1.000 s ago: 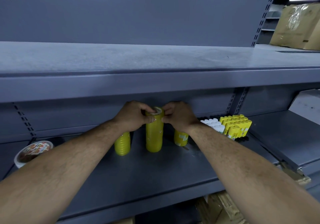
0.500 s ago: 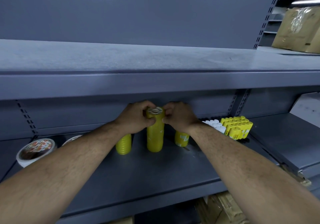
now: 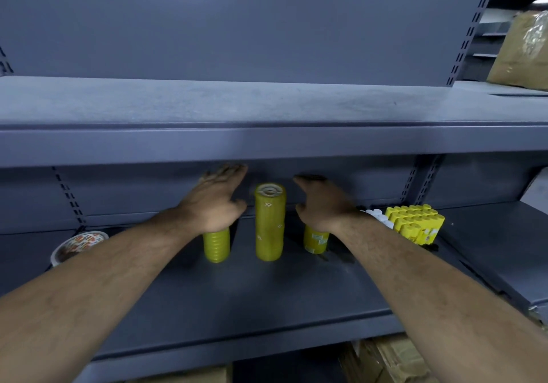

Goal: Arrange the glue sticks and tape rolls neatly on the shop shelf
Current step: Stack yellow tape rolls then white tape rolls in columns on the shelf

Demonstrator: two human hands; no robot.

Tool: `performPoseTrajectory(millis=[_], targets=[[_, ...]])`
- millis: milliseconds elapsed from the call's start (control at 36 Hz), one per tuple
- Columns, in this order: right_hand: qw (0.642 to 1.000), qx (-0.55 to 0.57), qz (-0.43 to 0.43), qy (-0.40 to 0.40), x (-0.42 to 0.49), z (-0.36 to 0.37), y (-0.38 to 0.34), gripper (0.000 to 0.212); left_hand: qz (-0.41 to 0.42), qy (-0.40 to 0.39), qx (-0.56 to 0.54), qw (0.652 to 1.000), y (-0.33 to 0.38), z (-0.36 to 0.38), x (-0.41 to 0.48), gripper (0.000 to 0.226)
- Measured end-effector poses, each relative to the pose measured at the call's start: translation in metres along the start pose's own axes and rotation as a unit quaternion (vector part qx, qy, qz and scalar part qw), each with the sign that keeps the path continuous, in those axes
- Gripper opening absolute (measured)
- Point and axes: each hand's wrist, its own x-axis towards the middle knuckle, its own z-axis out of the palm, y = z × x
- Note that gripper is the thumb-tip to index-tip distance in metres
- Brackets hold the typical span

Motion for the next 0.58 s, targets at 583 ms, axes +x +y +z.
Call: performPoseTrajectory(millis=[583], targets=[[0.988, -0.013, -0.145, 0.051, -0.017, 0.004, -0.068, 0.053, -0.139, -0.021, 0.092, 0.986, -0.034, -0.006, -0.094, 0.078]])
